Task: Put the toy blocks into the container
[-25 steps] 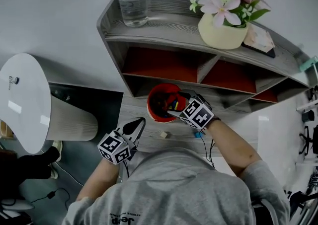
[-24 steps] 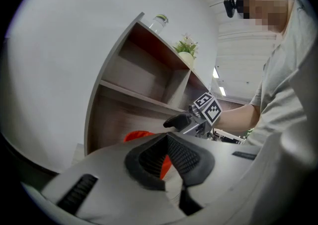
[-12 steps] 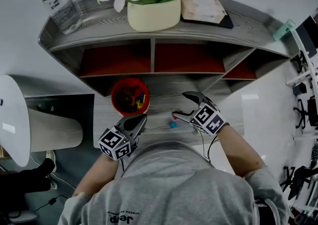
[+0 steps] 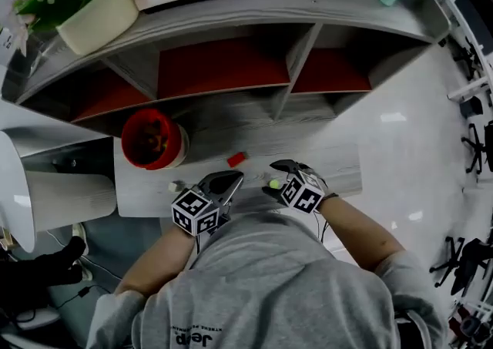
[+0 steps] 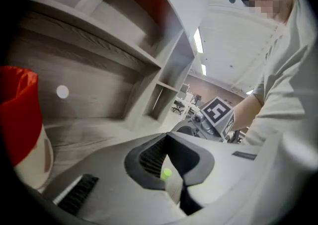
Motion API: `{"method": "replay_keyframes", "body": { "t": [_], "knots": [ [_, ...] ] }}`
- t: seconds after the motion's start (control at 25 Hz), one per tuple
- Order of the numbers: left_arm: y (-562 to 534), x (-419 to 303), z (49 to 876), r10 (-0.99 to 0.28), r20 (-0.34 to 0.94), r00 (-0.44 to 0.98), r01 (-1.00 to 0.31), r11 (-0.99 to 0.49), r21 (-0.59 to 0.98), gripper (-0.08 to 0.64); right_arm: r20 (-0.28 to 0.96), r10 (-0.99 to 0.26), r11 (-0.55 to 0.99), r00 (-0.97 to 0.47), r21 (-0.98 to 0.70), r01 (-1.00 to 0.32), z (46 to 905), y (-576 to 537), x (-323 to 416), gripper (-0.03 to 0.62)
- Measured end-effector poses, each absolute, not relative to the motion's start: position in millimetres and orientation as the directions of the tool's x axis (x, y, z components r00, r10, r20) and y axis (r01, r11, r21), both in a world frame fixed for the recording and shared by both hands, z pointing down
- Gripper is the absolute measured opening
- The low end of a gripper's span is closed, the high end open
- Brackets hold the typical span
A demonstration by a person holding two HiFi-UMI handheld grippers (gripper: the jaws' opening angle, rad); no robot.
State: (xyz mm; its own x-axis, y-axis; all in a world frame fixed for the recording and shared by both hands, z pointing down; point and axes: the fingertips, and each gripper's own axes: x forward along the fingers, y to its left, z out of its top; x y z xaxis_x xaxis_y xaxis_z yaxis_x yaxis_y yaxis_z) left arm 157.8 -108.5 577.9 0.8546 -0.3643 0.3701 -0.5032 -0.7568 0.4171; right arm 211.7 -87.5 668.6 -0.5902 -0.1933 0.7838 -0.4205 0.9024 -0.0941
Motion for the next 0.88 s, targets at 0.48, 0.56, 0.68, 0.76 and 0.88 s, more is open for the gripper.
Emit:
{"method": "replay_keyframes", "body": {
  "t": [0.48, 0.56, 0.68, 0.76, 0.88],
  "knots": [
    [-59, 206, 655, -0.306, 0.511, 0.803, -0.552, -0.704, 0.446, 0.009, 0.854, -0.15, 0.955, -0.498, -0.006, -0.297, 776, -59, 233, 0.194],
    [-54, 206, 658, -0.303, 0.514, 0.802, -0.554, -0.699, 0.452, 0.009, 0.846, -0.162, 0.956, -0.507, 0.006, -0.295, 777, -57, 232, 0.166],
    [-51, 203, 660, -0.303, 0.513, 0.803, -0.555, -0.693, 0.461, 0.009, 0.833, -0.172, 0.951, -0.526, 0.002, -0.309, 771, -57, 232, 0.164],
    [-52, 201, 658, -0.303, 0.507, 0.807, -0.551, -0.694, 0.464, 0.009, 0.826, -0.18, 0.946, -0.534, -0.004, -0.325, 764, -59, 231, 0.164],
    [-58, 197, 651, -0.311, 0.489, 0.815, -0.543, -0.703, 0.458, 0.009, 0.815, -0.198, 0.936, -0.544, -0.008, -0.353, 748, -67, 228, 0.163]
  ]
}}
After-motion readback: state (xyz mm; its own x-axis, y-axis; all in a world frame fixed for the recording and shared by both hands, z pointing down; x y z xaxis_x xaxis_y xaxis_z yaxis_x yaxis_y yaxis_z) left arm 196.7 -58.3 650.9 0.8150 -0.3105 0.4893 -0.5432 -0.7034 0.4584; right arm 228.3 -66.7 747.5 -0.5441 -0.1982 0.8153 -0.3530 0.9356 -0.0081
